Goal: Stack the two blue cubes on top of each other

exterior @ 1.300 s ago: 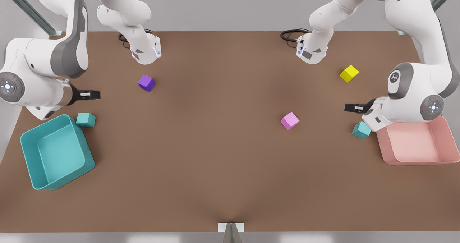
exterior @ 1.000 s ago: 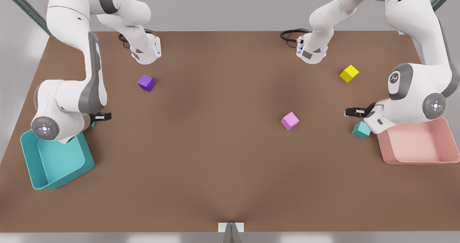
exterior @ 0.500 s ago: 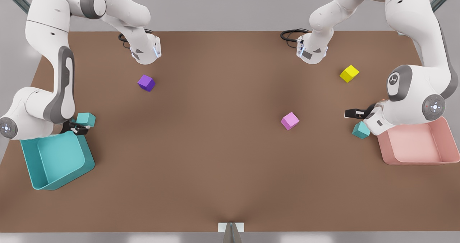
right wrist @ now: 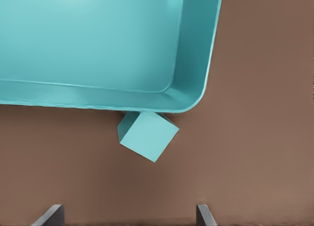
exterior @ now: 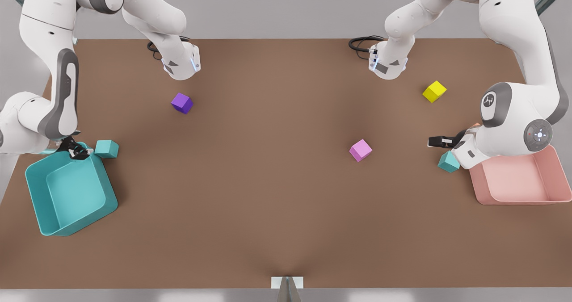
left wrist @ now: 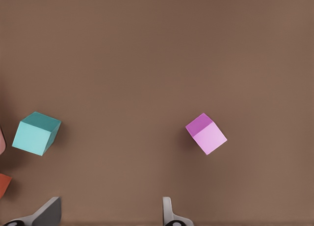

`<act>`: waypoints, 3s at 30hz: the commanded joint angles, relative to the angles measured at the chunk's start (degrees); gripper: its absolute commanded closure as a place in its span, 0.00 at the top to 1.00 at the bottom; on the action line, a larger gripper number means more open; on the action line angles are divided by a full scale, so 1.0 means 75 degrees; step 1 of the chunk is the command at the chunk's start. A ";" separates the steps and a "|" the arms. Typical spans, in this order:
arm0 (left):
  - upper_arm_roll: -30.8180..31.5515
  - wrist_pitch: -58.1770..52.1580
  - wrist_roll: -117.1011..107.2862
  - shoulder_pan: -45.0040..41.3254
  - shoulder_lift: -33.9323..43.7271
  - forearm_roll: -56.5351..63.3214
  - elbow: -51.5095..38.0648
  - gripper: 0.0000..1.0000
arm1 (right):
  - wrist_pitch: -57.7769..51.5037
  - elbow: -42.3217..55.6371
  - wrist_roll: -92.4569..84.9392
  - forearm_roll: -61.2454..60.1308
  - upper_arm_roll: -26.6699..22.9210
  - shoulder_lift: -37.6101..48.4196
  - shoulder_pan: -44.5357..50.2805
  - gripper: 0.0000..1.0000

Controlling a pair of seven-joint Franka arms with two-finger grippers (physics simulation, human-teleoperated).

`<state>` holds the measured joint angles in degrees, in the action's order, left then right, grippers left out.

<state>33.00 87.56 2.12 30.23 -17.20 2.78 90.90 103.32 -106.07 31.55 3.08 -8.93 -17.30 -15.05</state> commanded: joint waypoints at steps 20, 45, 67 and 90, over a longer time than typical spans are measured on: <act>0.0487 0.0525 -0.0002 0.0071 0.0149 0.0754 -0.0050 1.00 | 0.5067 -0.3354 0.2578 -0.0446 -0.0016 0.0584 -0.0677 0.96; 0.0487 0.0501 -0.0002 0.0071 0.0149 0.0754 -0.0038 1.00 | 0.5243 -0.3049 0.2519 -0.1150 0.0007 -0.0236 -0.0666 0.97; 0.0487 0.0501 -0.0002 0.0071 0.0126 0.0754 -0.0026 1.00 | 0.5243 -0.2791 0.2144 -0.1173 0.0031 -0.0951 -0.0677 0.72; -0.5395 0.2727 0.1650 -0.4593 -0.0999 0.0825 0.0466 1.00 | 0.3180 -0.2417 0.3644 -0.4384 0.0089 0.0303 0.4349 0.71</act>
<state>-4.81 98.59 3.10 -2.27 -23.82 9.33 94.28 126.52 -124.74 49.32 -24.71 -8.26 -14.43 14.62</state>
